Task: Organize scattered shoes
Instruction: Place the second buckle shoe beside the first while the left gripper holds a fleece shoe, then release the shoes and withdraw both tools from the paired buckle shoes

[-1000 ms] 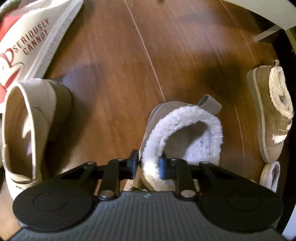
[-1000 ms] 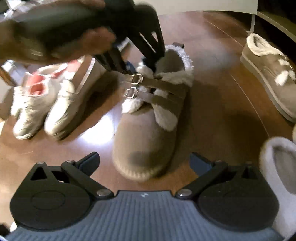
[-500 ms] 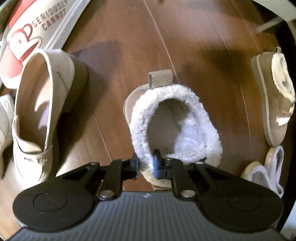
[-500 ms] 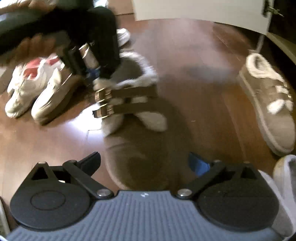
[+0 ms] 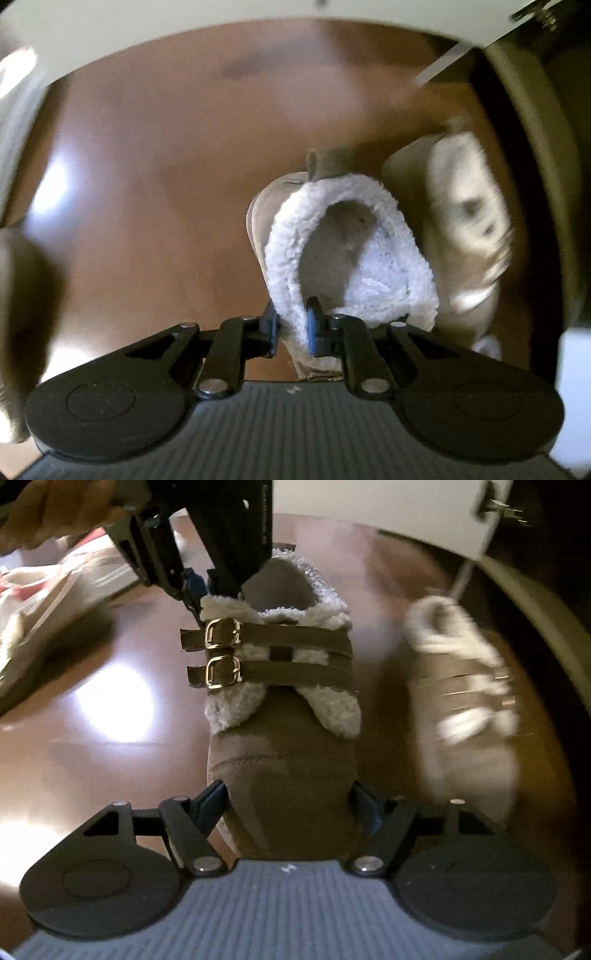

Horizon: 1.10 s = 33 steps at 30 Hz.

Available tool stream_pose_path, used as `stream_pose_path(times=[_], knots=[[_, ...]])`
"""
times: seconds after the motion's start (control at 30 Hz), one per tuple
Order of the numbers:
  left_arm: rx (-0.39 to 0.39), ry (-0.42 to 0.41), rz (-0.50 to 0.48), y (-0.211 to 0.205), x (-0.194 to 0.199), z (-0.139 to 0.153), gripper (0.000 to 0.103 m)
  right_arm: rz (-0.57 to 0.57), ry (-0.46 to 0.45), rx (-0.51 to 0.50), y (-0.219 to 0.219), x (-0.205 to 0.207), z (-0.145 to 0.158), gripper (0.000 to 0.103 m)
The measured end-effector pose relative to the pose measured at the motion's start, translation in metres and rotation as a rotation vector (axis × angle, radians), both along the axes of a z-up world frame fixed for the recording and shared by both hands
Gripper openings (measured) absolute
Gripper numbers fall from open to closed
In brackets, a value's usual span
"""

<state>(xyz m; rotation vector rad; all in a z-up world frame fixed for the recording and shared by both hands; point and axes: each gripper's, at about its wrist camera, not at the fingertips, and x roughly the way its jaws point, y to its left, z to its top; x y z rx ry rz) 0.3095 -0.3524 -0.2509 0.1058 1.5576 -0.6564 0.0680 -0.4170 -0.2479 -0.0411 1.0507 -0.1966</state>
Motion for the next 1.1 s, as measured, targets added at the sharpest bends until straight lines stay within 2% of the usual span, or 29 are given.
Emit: stream_pose_path(times=[0.07, 0.1, 0.2, 0.23, 0.4, 0.43, 0.47, 0.6, 0.73, 0.8, 0.83, 0.87, 0.97, 1.1], knots=[[-0.002, -0.004, -0.012, -0.015, 0.0, -0.006, 0.025, -0.013, 0.021, -0.016, -0.021, 0.0, 0.0, 0.071], [-0.006, -0.005, -0.019, -0.023, -0.001, -0.009, 0.035, -0.019, 0.037, -0.01, -0.027, 0.0, -0.003, 0.071], [0.015, -0.018, -0.012, -0.027, -0.005, -0.006, 0.047, -0.057, 0.042, 0.058, -0.045, -0.005, -0.011, 0.078], [0.012, -0.021, -0.011, -0.024, -0.003, -0.005, 0.048, -0.065, 0.041, 0.054, -0.045, -0.007, -0.012, 0.084], [-0.062, -0.061, 0.045, 0.017, -0.006, 0.015, 0.058, -0.096, 0.008, -0.014, -0.032, -0.012, -0.014, 0.092], [-0.059, -0.074, 0.042, 0.026, -0.008, 0.017, 0.058, -0.097, 0.005, -0.022, -0.029, -0.01, -0.015, 0.09], [-0.052, -0.088, 0.035, 0.034, -0.01, 0.018, 0.058, -0.102, 0.002, -0.027, -0.026, -0.007, -0.016, 0.078], [0.006, -0.128, 0.026, 0.063, -0.021, 0.022, 0.058, -0.145, -0.025, 0.006, -0.027, 0.001, -0.013, 0.076], [0.045, -0.166, 0.024, 0.089, -0.037, 0.03, 0.058, -0.138, -0.022, -0.015, -0.021, 0.0, -0.005, 0.076], [0.031, -0.223, -0.01, 0.088, -0.057, 0.044, 0.058, -0.172, -0.058, -0.008, -0.016, -0.008, 0.009, 0.082], [0.036, -0.25, -0.029, 0.088, -0.065, 0.051, 0.058, -0.209, -0.079, 0.006, -0.014, -0.018, 0.019, 0.089], [0.046, -0.301, -0.063, 0.088, -0.079, 0.06, 0.058, -0.25, -0.088, 0.017, -0.013, -0.027, 0.028, 0.093], [0.076, -0.448, -0.179, 0.081, -0.121, 0.082, 0.059, -0.439, -0.073, 0.098, -0.013, -0.069, 0.049, 0.093], [0.054, -0.566, -0.311, 0.071, -0.174, 0.108, 0.06, -0.582, -0.053, 0.224, -0.003, -0.134, 0.066, 0.093]])
